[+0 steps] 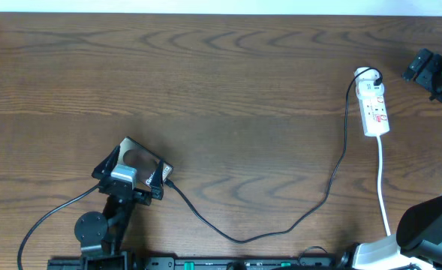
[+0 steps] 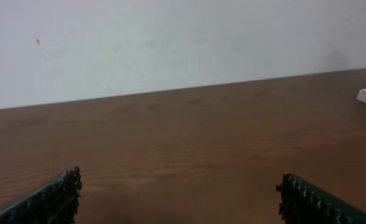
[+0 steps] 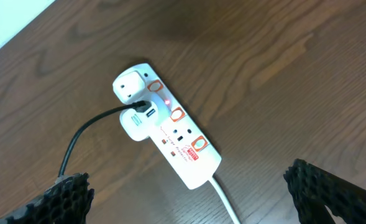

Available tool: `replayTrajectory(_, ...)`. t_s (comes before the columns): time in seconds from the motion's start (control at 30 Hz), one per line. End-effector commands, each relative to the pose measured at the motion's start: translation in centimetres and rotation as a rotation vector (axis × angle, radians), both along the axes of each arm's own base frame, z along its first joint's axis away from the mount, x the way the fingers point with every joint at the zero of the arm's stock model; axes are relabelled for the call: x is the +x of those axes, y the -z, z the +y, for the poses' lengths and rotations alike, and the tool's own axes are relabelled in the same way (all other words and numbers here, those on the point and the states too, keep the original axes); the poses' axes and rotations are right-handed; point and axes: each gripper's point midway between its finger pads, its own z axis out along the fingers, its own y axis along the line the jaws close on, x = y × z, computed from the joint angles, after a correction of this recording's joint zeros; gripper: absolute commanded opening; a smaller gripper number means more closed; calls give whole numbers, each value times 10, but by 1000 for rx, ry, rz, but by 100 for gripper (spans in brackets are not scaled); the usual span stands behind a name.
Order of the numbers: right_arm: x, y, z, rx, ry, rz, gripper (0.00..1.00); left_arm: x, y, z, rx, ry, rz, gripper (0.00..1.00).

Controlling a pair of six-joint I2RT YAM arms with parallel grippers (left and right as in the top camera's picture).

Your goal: Plug charger to phone and switch on socket

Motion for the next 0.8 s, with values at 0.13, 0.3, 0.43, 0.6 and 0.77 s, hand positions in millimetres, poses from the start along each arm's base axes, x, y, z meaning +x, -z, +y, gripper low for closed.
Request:
replayTrajectory(0.13, 0, 2, 0, 0, 12, 7, 99, -1, 15, 2, -11, -9, 54, 100)
replayTrajectory(0.3, 0, 2, 0, 0, 12, 7, 99, 0, 15, 7, -13, -40, 56, 100)
replayTrajectory(0.43, 0, 2, 0, 0, 12, 7, 99, 4, 17, 29, -95, -180, 81, 100)
replayTrajectory(0.6, 0, 2, 0, 0, 12, 7, 99, 3, 23, 73, -264, -455, 109, 100)
replayTrajectory(0.77, 0, 2, 0, 0, 12, 7, 99, 3, 24, 74, -114, -450, 101, 100)
